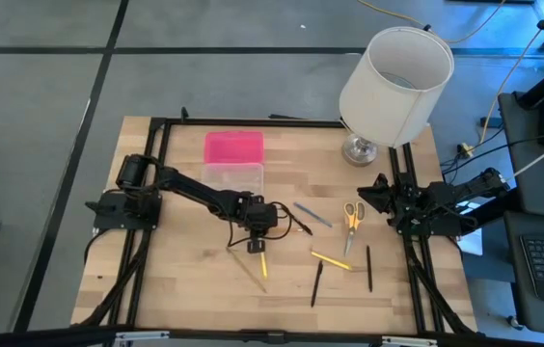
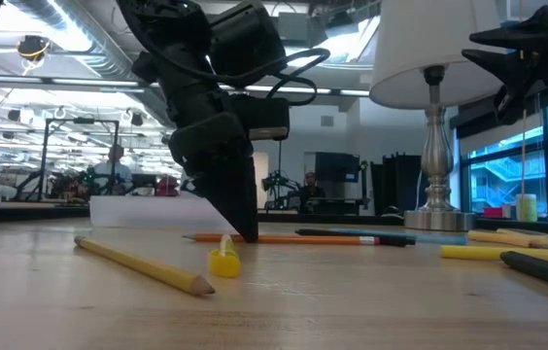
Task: Pick & place school supplies into a supply box
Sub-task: Put the orange pencil into the pink supply box, then put the blue pen into the pink supply box
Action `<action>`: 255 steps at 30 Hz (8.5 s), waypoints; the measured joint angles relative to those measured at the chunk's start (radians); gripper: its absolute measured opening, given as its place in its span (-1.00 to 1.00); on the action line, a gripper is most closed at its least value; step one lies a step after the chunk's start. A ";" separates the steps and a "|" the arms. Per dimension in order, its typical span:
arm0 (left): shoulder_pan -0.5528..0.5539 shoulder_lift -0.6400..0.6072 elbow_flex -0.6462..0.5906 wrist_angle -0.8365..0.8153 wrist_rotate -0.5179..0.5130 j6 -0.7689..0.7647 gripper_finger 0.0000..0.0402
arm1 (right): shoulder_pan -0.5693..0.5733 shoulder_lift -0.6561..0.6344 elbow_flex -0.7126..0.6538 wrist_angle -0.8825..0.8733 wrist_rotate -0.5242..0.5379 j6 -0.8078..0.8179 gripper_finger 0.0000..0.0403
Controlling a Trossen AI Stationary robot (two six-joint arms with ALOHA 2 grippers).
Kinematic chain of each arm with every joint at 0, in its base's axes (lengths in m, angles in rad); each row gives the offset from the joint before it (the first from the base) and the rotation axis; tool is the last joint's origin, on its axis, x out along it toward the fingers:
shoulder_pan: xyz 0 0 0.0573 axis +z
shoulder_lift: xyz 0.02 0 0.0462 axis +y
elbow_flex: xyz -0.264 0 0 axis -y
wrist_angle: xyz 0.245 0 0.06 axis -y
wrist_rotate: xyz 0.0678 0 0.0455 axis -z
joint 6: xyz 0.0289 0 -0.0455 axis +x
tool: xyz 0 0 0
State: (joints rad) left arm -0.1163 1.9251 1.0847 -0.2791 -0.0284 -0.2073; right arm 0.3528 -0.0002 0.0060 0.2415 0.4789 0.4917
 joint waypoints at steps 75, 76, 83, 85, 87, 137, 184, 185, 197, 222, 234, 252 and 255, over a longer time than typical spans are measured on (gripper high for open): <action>0.327 -0.536 -0.142 -0.549 -0.153 0.188 -0.93 | 0.000 0.000 0.000 -0.031 0.002 -0.002 -0.56; 0.340 -0.535 -0.161 -0.535 -0.144 0.200 -0.93 | 0.000 0.000 0.000 -0.031 0.002 -0.002 -0.56; 0.385 -0.536 -0.259 -0.389 -0.092 0.315 -0.93 | 0.000 0.000 0.000 -0.031 0.019 -0.002 -0.56; 0.394 -0.536 -0.275 -0.360 -0.069 0.325 -0.93 | 0.000 0.000 0.000 -0.031 0.033 -0.002 -0.56; 0.402 -0.536 -0.285 -0.332 -0.049 0.326 -0.93 | 0.000 0.000 0.000 -0.031 0.046 -0.002 -0.56; 0.413 -0.547 -0.356 -0.235 -0.056 0.287 -0.63 | 0.000 0.000 0.000 -0.029 0.052 0.077 -0.56; -0.071 -0.590 -0.098 0.174 0.038 -0.200 -0.64 | -0.003 0.825 0.509 -0.642 -0.177 0.002 -0.17; -0.071 -0.588 -0.098 0.174 0.039 -0.200 -0.64 | -0.004 0.862 0.513 -0.643 -0.184 0.004 -0.17; -0.071 -0.585 -0.098 0.176 0.039 -0.190 -0.64 | -0.110 1.236 0.598 -0.645 -0.315 0.058 -0.17; -0.071 -0.584 -0.098 0.171 0.039 -0.164 -0.64 | -0.219 1.595 0.719 -0.701 -0.419 0.109 -0.23; -0.071 -0.584 -0.098 0.171 0.039 -0.164 -0.64 | -0.220 1.598 0.716 -0.708 -0.415 0.101 -0.85; -0.071 -0.584 -0.098 0.173 0.039 -0.164 -0.64 | -0.218 1.486 0.707 -0.732 -0.449 0.080 -0.96; -0.071 -0.584 -0.098 0.179 0.039 -0.164 -0.64 | -0.219 1.443 0.708 -0.727 -0.443 0.083 -0.99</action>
State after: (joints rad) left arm -0.1871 1.3407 0.9867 -0.0998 0.0111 -0.3714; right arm 0.1341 1.4433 0.7143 -0.4855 0.0356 0.5747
